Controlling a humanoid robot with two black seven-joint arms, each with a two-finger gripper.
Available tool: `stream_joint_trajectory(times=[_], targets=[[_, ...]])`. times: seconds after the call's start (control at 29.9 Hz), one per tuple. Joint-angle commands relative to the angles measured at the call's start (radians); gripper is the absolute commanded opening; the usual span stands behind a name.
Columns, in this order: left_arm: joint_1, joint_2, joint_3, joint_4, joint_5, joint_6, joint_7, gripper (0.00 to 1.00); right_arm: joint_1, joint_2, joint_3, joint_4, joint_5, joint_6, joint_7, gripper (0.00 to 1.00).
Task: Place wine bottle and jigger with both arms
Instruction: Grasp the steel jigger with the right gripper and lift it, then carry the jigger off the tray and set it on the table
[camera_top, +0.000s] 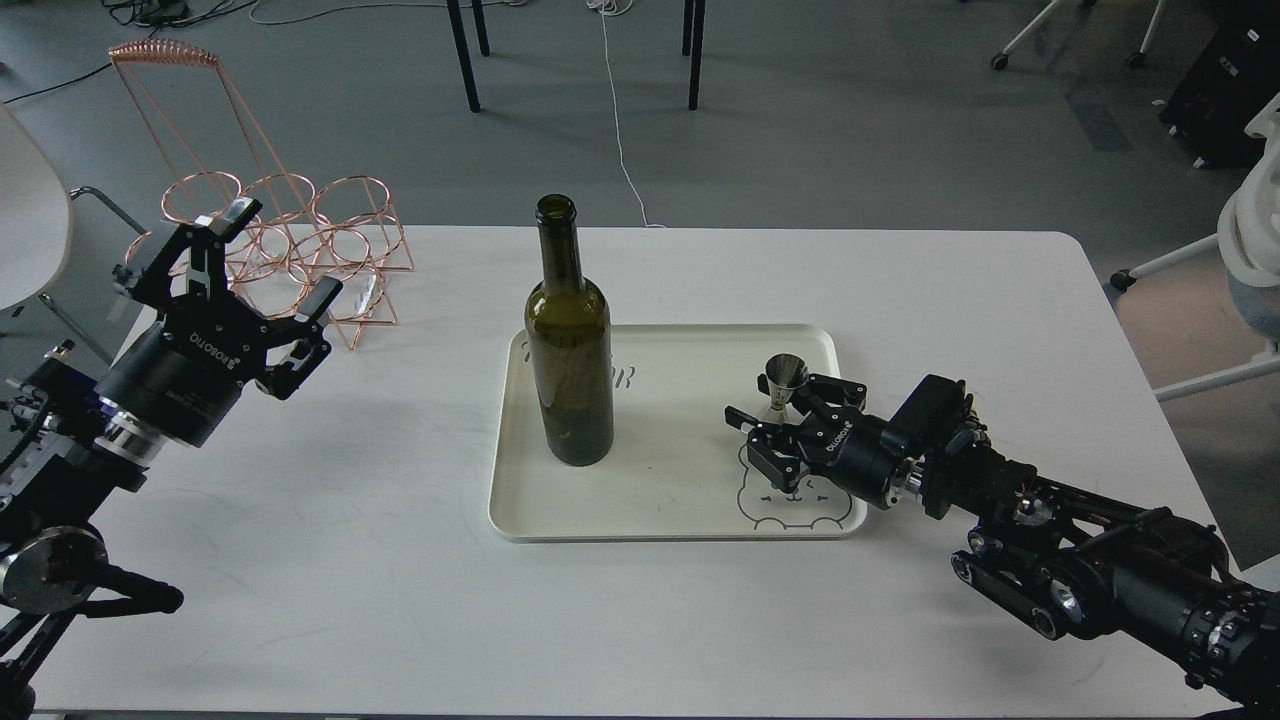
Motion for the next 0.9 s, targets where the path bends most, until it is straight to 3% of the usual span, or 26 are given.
stream_joint_trajectory(times=[0.0, 0.27, 0.53, 0.7, 0.87], targets=[[0.000, 0.000, 0.000, -0.002, 0.001, 0.000, 0.000, 0.98, 0.014, -0.002, 0.001, 0.000, 0.003, 0.000, 0.000, 0.15], [0.000, 0.001, 0.000, -0.003, 0.001, 0.000, 0.000, 0.98, 0.022, -0.063, 0.015, 0.032, 0.020, 0.000, 0.000, 0.11], [0.000, -0.002, 0.002, -0.003, 0.001, 0.000, 0.000, 0.98, 0.005, -0.230, 0.143, 0.104, 0.073, 0.000, 0.000, 0.11], [-0.002, -0.005, 0.003, -0.003, 0.001, 0.000, 0.000, 0.98, -0.015, -0.287, 0.137, 0.083, 0.236, 0.000, 0.000, 0.11], [-0.003, -0.003, 0.003, -0.003, 0.001, 0.000, 0.000, 0.98, -0.049, -0.293, 0.136, -0.029, 0.264, 0.000, 0.000, 0.11]])
